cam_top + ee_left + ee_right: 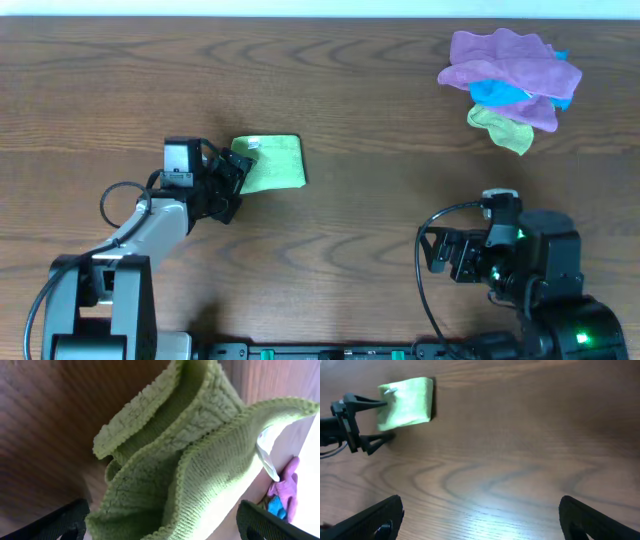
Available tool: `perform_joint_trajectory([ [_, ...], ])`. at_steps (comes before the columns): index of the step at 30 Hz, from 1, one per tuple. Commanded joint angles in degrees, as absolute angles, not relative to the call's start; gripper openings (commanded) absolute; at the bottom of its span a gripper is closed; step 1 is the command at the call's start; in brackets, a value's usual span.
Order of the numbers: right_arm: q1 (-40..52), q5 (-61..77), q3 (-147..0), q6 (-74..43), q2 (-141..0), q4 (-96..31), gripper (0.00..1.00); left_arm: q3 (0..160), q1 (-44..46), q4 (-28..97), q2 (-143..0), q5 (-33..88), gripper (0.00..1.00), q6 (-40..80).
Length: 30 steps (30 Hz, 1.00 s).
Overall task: Fold the cloth
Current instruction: 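Drag the folded cloth up-left to the table's far left with the left gripper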
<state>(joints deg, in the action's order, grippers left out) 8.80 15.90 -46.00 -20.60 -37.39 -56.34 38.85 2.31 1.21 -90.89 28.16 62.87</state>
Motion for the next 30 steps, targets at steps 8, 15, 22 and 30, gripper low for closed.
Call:
perform_joint_trajectory([
  [8, 8.21, 16.36, -45.58, -21.41, -37.19, -55.24, 0.99, 38.28, 5.54, -4.97, -94.11, 22.85, 0.95, 66.06],
  [15, 8.23, 16.34, -45.58, -21.39, -37.19, -55.72, 0.99, 38.3, 6.35, -12.82, -99.77, 23.24, 0.46, 67.51],
  [22, 8.23, 16.34, -45.58, -21.39, -37.19, -57.06, 0.99, 38.54, 6.15, -25.19, -99.96, 23.79, 0.06, 65.41],
  [30, 8.23, 16.36, -45.58, -21.39, -37.19, -57.04, 0.99, 49.15, 2.26, -20.99, -99.96, 27.73, 0.06, 62.48],
])
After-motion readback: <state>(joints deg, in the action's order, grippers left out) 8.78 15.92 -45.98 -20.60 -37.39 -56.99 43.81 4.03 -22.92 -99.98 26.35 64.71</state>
